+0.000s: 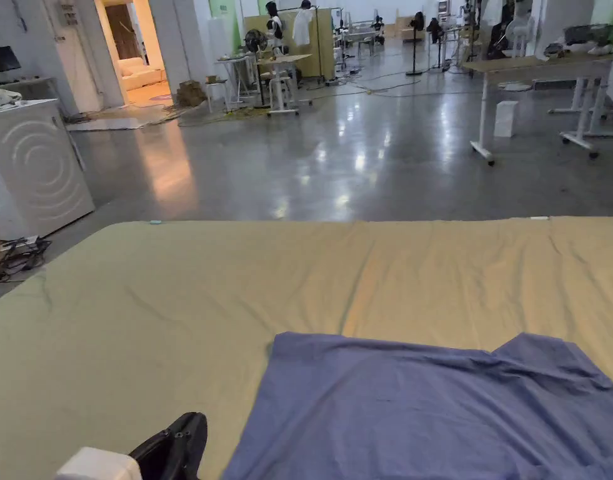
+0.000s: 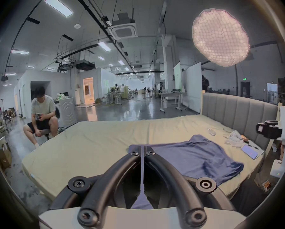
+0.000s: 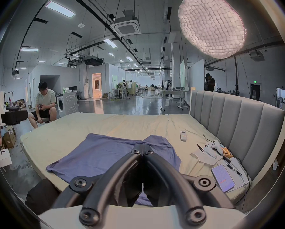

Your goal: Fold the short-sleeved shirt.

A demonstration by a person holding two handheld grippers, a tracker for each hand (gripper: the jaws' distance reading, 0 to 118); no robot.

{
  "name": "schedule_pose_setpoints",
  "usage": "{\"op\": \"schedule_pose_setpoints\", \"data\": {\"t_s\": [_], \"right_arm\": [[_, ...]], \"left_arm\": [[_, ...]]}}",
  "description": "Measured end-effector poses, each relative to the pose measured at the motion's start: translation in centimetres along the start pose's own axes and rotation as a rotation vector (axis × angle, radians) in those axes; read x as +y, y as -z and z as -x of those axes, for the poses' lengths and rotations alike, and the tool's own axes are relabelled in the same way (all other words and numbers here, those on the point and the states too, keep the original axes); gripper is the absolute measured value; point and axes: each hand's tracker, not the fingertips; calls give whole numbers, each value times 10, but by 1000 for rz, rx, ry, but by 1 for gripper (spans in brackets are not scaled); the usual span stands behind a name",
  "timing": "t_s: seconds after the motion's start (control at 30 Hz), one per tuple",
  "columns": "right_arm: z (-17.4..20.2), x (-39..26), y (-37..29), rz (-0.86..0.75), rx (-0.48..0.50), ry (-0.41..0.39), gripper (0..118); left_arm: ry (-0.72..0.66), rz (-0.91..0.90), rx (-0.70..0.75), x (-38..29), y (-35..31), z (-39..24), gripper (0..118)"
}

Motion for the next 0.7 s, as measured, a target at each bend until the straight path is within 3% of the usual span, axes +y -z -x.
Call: {"op": "schedule_pose_setpoints", "data": {"t_s": [0.07,0.1,0.17,0.2,0.23,0.27,0.5,0.63,0.7], "right_arm": [[-1,-3,1,14,-1,8,0],[-2,-6,3,24,-4,9,0],[-3,-10,7,47,-12,15,0],[-4,-13,10,65,-10,25,0],[-4,-15,11,94,-5,48,0],[-5,-16,13,97,-4,51,0],[-1,-34,22,201,26,51,0],[-1,-40,23,235,26,75,0],[-1,-41,22,248,21,68,0]], "left_arm": [[-5,72,8,-14,10,15,6],[-8,114,2,-23,16,23,17],[-11,186,-23,-44,30,38,52],[-20,250,-52,-55,40,45,76],[-39,313,-31,-67,50,51,88],[-50,355,-13,-82,59,57,93],[-146,570,-38,-162,118,93,91],[-83,637,-30,-186,139,98,71],[-79,672,-44,-192,148,100,68]]}}
